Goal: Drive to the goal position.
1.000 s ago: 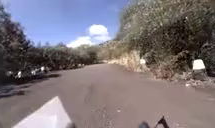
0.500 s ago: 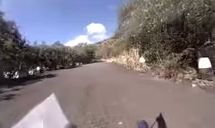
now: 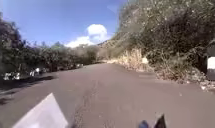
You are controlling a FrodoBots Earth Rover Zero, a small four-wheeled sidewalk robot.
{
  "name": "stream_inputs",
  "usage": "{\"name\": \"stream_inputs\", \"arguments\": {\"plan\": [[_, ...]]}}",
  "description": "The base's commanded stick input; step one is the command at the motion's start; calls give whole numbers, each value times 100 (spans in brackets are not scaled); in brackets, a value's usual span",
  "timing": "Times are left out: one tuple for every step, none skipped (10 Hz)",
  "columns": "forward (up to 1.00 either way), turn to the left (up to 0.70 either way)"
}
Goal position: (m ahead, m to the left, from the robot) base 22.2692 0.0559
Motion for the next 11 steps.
{"name": "stream_inputs", "arguments": {"plan": [[50,0],[50,0],[50,0],[50,0],[50,0],[50,0],[50,0],[50,0],[50,0],[50,0],[50,-20]]}}
